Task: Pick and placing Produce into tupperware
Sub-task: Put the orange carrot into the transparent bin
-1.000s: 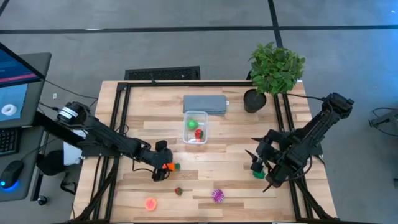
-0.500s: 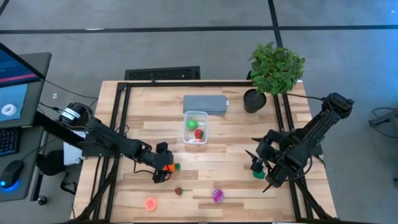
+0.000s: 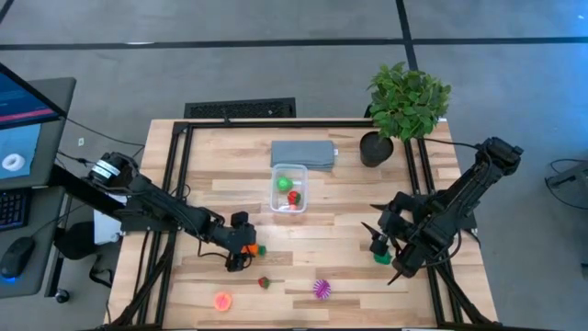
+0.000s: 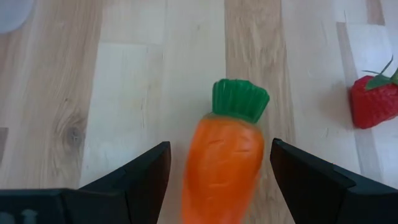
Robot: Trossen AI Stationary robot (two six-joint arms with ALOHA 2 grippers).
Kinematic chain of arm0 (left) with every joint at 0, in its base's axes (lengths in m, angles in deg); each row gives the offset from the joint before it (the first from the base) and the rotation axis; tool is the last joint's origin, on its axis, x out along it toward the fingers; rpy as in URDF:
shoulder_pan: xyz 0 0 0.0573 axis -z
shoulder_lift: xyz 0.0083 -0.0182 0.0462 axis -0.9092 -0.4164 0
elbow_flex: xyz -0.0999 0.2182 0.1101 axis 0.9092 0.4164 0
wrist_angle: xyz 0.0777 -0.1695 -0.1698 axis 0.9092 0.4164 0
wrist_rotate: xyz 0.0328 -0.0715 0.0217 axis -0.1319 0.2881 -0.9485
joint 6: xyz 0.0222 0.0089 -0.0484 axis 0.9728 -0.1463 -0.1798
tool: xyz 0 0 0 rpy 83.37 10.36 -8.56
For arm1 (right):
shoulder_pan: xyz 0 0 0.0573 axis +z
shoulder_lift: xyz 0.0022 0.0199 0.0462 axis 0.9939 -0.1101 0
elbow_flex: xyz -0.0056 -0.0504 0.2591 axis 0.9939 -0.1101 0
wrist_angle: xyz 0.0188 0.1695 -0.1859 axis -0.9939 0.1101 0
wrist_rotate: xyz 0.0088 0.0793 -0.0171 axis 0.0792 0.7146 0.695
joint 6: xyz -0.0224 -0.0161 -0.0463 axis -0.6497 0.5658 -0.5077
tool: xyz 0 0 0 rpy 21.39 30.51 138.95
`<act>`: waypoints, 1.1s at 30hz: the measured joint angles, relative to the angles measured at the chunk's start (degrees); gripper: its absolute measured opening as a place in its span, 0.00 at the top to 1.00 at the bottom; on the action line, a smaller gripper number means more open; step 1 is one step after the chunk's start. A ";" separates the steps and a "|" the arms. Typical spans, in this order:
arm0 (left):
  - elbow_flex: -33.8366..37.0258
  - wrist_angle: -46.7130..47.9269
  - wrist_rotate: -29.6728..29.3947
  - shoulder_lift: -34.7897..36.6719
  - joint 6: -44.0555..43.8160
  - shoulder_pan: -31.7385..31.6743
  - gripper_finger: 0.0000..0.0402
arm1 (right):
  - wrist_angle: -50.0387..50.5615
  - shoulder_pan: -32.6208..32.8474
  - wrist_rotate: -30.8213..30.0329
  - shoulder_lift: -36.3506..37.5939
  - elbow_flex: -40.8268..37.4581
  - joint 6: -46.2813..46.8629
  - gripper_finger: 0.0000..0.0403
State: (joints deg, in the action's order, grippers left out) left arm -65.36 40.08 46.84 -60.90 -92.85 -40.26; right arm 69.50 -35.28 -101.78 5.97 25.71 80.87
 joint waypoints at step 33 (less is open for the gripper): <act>-3.08 2.73 -1.76 -5.83 4.09 0.58 0.49 | -0.16 0.00 -0.37 -0.02 0.00 -0.04 0.24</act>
State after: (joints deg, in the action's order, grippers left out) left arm -68.44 42.81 45.08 -66.73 -88.76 -39.68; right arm 69.33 -35.28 -102.16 5.95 25.71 80.82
